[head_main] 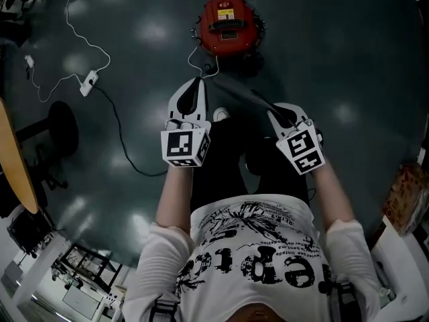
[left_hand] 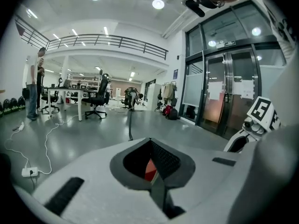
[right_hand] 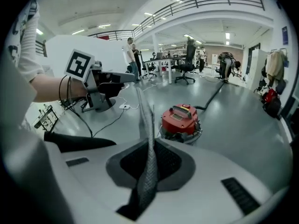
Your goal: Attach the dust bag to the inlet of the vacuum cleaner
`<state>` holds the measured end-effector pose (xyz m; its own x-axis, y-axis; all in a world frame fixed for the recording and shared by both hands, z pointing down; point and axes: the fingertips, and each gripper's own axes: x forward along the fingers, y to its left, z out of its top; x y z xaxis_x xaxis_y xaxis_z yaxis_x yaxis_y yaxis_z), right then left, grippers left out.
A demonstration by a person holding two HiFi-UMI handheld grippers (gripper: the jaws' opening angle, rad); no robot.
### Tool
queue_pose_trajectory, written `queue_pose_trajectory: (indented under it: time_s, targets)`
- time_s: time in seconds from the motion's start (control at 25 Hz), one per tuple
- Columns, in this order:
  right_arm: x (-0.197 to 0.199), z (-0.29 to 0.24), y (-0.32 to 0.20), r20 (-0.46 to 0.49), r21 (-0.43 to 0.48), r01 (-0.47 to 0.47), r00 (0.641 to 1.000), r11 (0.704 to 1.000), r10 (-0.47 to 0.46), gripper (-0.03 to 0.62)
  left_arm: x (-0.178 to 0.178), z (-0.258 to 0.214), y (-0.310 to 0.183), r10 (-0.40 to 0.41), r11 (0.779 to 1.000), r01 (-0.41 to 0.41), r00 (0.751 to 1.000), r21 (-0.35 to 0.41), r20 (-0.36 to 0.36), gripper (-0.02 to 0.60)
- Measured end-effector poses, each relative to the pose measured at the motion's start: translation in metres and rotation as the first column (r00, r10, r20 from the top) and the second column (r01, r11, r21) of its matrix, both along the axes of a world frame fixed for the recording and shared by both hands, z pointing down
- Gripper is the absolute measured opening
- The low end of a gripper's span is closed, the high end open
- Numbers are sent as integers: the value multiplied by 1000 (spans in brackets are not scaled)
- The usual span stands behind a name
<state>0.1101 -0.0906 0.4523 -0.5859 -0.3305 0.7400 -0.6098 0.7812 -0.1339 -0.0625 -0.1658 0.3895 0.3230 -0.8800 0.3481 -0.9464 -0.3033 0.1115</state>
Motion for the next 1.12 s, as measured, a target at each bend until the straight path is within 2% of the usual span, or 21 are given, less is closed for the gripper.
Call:
queue_pose_trajectory:
  time_s: [0.16,0.36,0.48,0.6,0.68,0.76,0.8,0.84,0.92,1.12]
  targets:
    - [-1,86,-1,15,52,121,992,991,-122,25,-6,84,-8,-54,998,54,998,11,15,3]
    - [-3,165,-19,-8,149,248,968,957,-249,25,0,153,-27,-4,1000,4,1000,31,3,3]
    - [-4,205,-26,-42,200,318,948,927,-316,25,5,182,-40,71,993,-78,995,87,76,3]
    - [-8,228,-29,-72,234,364,931,902,-357,25,1,191,-55,80,984,-103,985,148,153,3]
    - [-9,236,-27,-81,231,365,931,902,-356,25,-2,198,-65,83,977,-129,962,167,261,3]
    - [-8,238,-26,-81,211,350,937,913,-341,25,0,206,-77,110,976,-169,924,134,367,5]
    - [-7,239,-27,-78,201,342,940,918,-333,25,3,210,-85,135,975,-192,908,108,398,34]
    - [-6,239,-28,-76,193,338,941,921,-329,25,6,214,-95,161,973,-214,894,83,417,63]
    - [-4,240,-29,-76,185,336,942,923,-328,25,9,223,-117,195,970,-239,875,46,443,78]
    - [-5,244,-36,-75,180,343,939,922,-335,25,18,232,-168,220,958,-284,818,40,532,100]
